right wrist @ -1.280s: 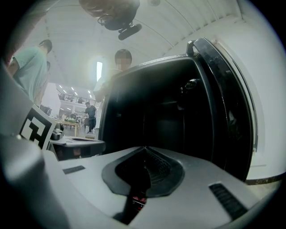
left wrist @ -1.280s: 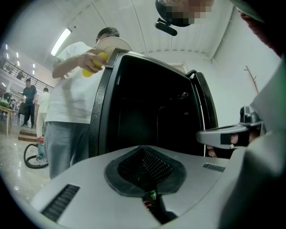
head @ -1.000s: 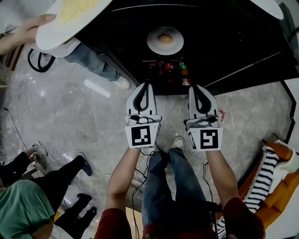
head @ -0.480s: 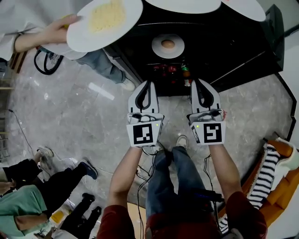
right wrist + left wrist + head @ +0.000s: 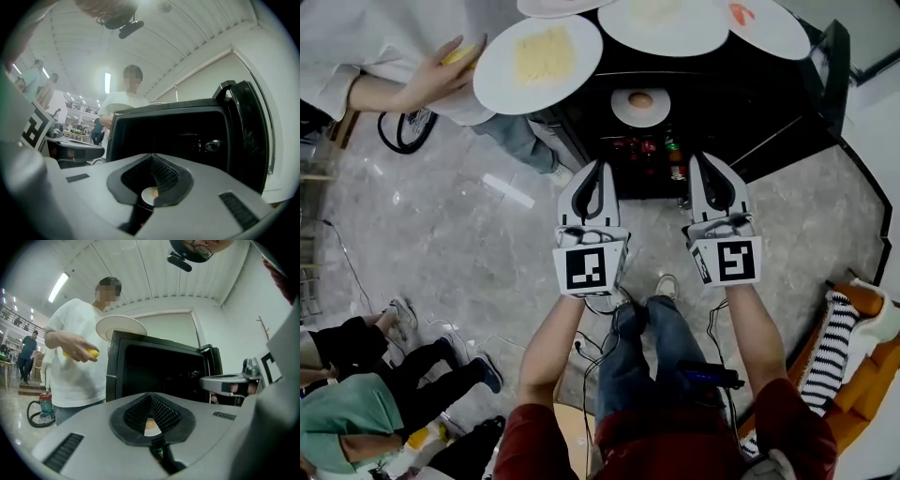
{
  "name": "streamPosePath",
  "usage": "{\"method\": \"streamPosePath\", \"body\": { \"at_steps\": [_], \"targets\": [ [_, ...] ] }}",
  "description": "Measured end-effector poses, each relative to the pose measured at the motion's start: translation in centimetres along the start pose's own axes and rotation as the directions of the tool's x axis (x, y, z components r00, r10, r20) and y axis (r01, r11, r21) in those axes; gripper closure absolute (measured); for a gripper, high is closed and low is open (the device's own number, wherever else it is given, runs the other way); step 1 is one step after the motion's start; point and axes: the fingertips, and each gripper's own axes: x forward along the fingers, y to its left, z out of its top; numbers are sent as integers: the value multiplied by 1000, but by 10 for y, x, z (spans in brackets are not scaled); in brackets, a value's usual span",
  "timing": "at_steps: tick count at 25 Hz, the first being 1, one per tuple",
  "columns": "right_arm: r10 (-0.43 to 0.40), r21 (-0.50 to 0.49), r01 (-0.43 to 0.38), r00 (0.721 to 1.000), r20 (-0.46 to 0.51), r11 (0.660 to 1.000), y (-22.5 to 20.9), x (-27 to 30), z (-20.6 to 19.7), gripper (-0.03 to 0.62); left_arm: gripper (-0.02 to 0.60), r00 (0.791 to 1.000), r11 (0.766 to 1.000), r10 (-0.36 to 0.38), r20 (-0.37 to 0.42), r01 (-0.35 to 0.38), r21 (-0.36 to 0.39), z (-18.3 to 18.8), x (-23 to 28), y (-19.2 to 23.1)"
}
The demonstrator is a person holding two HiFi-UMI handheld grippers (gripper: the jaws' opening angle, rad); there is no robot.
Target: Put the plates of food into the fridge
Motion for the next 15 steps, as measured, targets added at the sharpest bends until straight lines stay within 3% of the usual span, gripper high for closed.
{"method": "streamPosePath", "body": {
  "at_steps": [15],
  "targets": [
    [19,0,-19,1000,-18,1000,-5,-12,70,585,575,999,1000,8,-33,-7,3,54,-20,9]
  ]
}}
